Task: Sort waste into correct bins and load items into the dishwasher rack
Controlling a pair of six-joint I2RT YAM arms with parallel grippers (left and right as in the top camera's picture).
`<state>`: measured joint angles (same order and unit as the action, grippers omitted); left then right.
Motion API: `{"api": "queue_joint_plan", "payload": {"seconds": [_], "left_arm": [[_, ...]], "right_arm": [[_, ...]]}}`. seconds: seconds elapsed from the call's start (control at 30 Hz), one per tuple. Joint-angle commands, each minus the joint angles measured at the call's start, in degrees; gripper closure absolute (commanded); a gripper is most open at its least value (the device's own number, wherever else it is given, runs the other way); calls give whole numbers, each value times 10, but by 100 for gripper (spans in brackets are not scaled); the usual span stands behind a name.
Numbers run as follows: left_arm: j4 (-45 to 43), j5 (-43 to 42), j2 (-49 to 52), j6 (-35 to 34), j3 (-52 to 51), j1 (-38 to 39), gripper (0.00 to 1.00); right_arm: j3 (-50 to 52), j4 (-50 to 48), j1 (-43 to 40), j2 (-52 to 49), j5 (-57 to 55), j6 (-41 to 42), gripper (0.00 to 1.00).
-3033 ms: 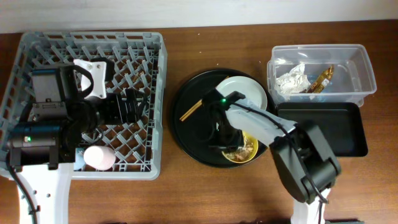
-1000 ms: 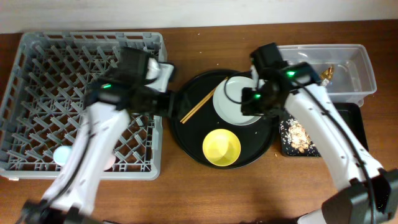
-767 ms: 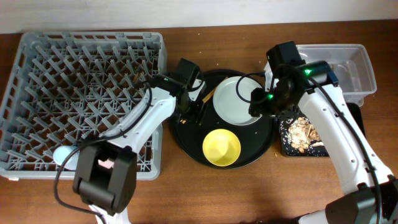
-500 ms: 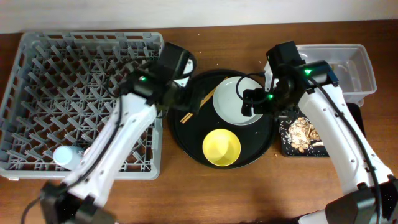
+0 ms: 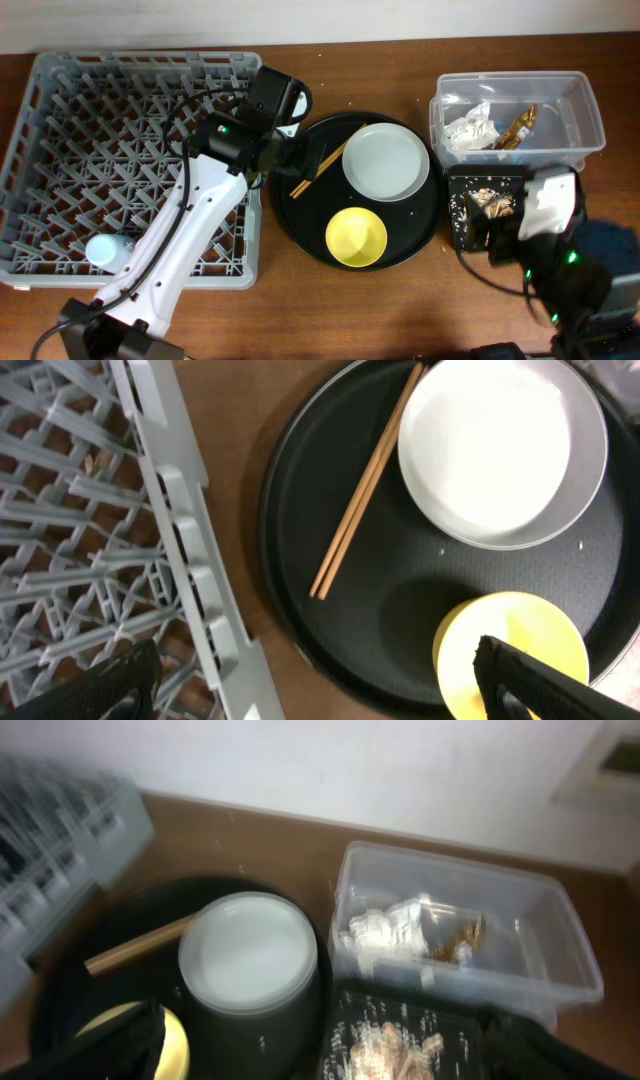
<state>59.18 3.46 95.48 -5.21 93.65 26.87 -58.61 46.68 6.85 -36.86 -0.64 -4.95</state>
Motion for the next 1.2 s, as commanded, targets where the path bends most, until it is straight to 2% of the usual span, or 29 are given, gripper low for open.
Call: {"api": "queue_joint_plan", "payload": {"seconds": [0.0,0.13,0.2,0.27,0.5,0.53,0.57,0.6,0.7,0.73,0.77,0.8,0.83,0.87,0.93,1.03,1.17], "left_arm": [[1,2,2,-3,2,0,1],[1,2,2,-3,2,0,1],[1,2,2,-3,2,0,1],[1,2,2,-3,2,0,1],[1,2,2,-3,2,0,1],[0,-26,2,-7,2,0,1],[1,-92,2,-8,2,0,1],[-23,-112,2,-7,1,0,1],[-85,-96,49,-7,-18,0,2],[-104,-67,88,-6,-19,1,4],[-126,-71,131,40,-19,1,11],[-137,-76,160,54,-19,1,28],[-149,-70,185,91,-19,1,40],[-162,-40,208,110,-19,1,46],[-174,-22,247,127,-19,1,46],[-200,-41,294,152,-19,3,55],[-209,-41,309,152,-19,3,55]], "right_arm": [[226,-85,-26,161,1,-6,1],[477,-263,-40,358,2,-6,1],[554,-360,-40,367,12,-6,2],[583,-426,-38,367,21,-6,1],[583,-424,-39,367,21,-6,1],[583,-424,-39,367,21,-6,2],[583,-424,-39,367,21,-6,2],[583,-424,-39,367,21,-6,2],[583,-424,-39,367,21,-6,2],[583,-424,-39,367,21,-6,2],[583,-424,-39,367,21,-6,2],[583,-424,-39,367,21,-6,1],[583,-424,-39,367,21,-6,2],[583,-424,-39,367,21,-6,2],[583,-424,-39,367,21,-6,2],[583,-424,-39,367,21,-6,2],[583,-424,-39,367,21,-6,2]]}}
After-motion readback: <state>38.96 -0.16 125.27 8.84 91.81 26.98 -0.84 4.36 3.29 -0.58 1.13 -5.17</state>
